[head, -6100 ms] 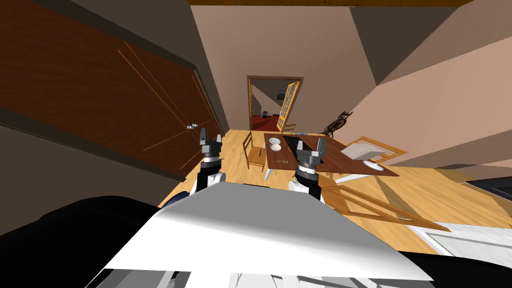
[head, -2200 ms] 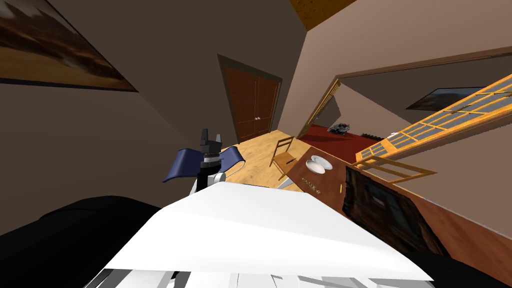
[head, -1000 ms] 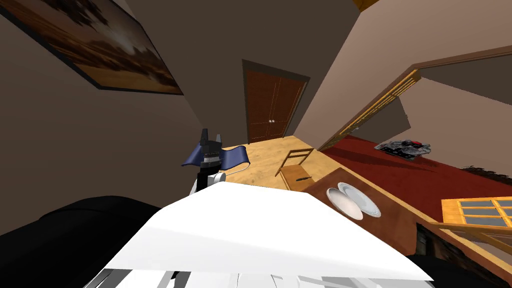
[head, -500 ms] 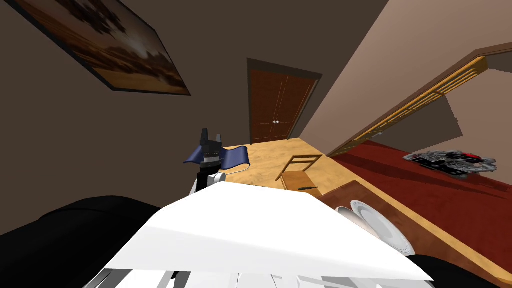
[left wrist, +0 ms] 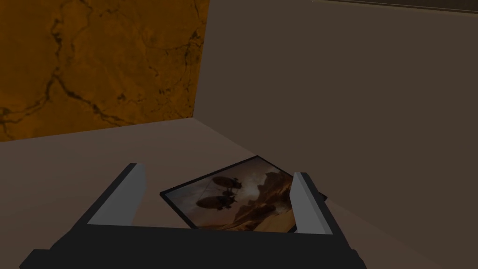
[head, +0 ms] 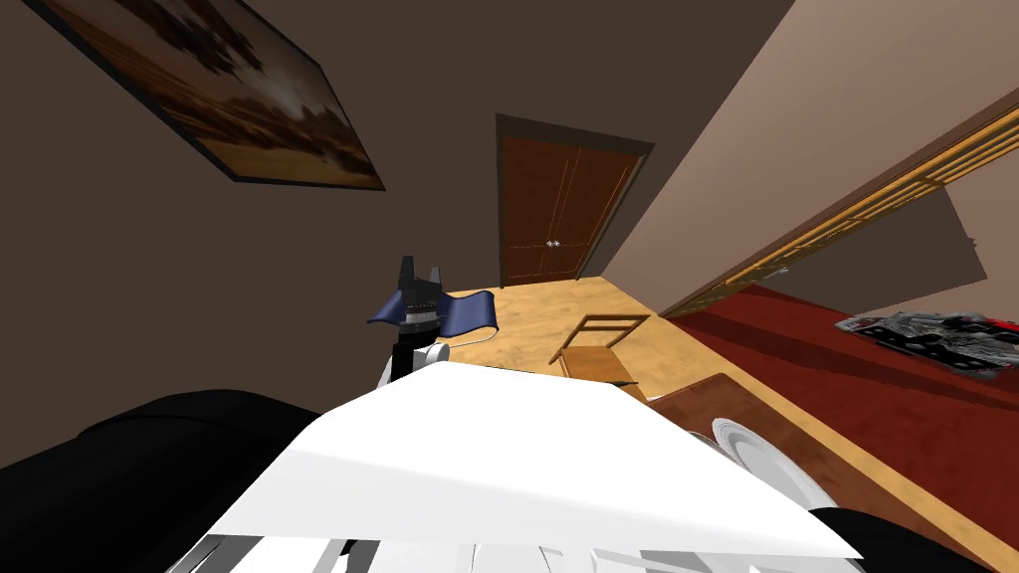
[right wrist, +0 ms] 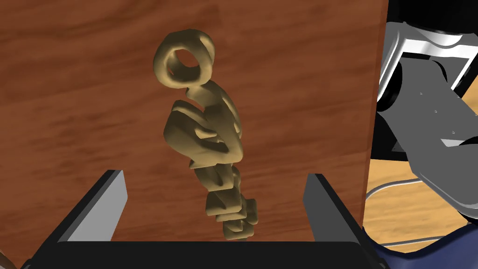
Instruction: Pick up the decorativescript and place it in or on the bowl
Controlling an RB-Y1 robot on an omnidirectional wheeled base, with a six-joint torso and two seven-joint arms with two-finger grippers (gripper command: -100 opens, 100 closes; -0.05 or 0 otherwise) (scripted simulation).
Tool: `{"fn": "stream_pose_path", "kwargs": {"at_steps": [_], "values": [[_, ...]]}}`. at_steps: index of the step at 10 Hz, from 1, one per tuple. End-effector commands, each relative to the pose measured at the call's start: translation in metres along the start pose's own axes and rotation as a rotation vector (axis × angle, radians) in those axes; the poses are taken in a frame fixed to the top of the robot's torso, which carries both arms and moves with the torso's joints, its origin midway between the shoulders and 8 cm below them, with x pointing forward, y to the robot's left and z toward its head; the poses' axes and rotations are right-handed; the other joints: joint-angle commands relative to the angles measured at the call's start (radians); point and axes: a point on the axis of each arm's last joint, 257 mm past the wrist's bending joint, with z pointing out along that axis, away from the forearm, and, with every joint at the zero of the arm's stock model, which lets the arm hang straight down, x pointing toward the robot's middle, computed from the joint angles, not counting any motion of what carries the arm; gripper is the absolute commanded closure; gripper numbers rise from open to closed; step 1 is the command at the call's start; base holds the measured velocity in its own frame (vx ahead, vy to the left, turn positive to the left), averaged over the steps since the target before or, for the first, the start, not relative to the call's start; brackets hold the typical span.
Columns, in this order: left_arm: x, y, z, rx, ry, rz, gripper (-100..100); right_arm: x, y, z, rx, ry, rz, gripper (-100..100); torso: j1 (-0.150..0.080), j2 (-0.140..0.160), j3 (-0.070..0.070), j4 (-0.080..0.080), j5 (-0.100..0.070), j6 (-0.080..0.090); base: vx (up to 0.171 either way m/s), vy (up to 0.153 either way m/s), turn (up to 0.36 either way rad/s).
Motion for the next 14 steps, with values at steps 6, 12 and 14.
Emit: {"fn": "stream_pose_path", "kwargs": {"at_steps": [6,12,14], "values": [[0.000,0.000,0.000,0.000,0.000,0.000,0,0.004,0.003,0.012,0.001,0.004,0.015,-100,0.004,0.006,0.004,0.001,0.001,0.000,-0.004,-0.008,0.025],[0.000,0.000,0.000,0.000,0.000,0.000,0,0.003,0.005,0.023,0.002,-0.002,0.027,100,0.005,0.005,0.003,0.001,0.001,0.000,-0.014,-0.001,0.024],[0.000,0.000,0.000,0.000,0.000,0.000,0,0.004,0.006,0.024,0.000,-0.001,0.024,100,0.003,0.005,0.003,0.002,0.001,0.001,0.000,0.000,0.000]]}}
